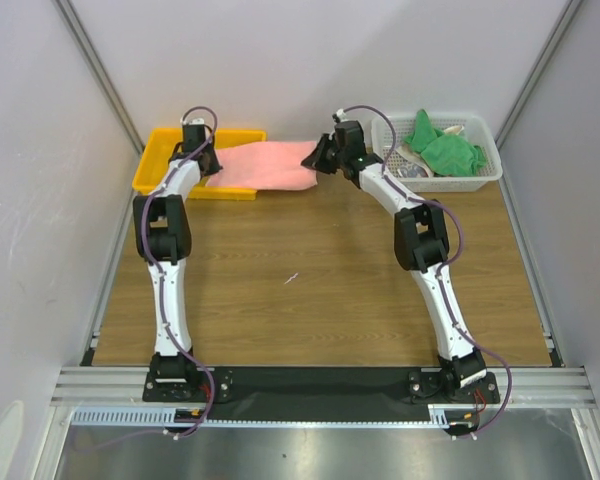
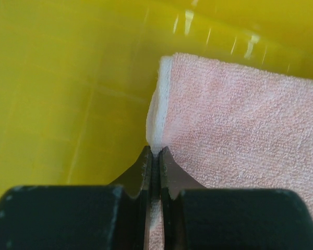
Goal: Fold and stack the towels
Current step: Neatly place the folded towel into the bin
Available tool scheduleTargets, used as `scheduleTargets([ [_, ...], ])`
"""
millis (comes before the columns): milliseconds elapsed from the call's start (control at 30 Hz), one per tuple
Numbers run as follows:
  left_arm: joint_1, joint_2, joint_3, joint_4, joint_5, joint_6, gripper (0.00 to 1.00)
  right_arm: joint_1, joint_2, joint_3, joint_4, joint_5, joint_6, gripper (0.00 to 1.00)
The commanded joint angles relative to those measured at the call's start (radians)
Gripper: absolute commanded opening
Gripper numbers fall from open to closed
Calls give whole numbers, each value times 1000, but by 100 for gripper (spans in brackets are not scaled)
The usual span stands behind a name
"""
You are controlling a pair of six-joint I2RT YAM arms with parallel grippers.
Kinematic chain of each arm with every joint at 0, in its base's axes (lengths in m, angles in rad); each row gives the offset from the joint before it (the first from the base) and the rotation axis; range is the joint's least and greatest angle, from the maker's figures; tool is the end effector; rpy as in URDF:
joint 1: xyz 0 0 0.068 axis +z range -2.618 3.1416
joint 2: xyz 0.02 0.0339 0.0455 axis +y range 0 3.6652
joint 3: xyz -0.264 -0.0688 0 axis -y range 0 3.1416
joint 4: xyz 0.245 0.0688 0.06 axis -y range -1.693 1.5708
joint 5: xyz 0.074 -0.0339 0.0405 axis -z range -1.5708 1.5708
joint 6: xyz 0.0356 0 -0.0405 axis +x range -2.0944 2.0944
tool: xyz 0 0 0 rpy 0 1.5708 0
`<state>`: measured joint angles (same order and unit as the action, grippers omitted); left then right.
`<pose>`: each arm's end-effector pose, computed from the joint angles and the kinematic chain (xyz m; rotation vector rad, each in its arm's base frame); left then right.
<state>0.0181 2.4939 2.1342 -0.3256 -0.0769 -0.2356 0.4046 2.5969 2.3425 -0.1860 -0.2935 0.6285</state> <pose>0.5656 0.0130 0.1734 -0.3259 2.2302 -0.0298 0.5436 0.2440 0.2006 0.0392 2.1226 0.9337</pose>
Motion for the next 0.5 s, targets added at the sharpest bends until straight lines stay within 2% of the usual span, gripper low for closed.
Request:
scheduleTargets([
  [0, 8, -116, -112, -9, -17, 12, 0, -33, -113, -67, -44, 66, -78, 0],
  [67, -9, -179, -230, 16, 3, 9, 0, -42, -173, -173, -40, 79, -95, 0],
  [133, -69, -213, -279, -9, -72, 68, 0, -52, -221, -257, -24, 89, -98, 0],
  [200, -111, -262, -335, -35, -87, 107, 0, -70, -295, -383, -7, 91, -104, 0],
  [367, -181, -391, -526, -46, -46, 96, 1, -96, -458, -609, 13, 128, -138, 0],
  [467, -257, -437, -592, -114, -67, 82, 0, -105, -566, -738, -1, 166, -170, 0],
])
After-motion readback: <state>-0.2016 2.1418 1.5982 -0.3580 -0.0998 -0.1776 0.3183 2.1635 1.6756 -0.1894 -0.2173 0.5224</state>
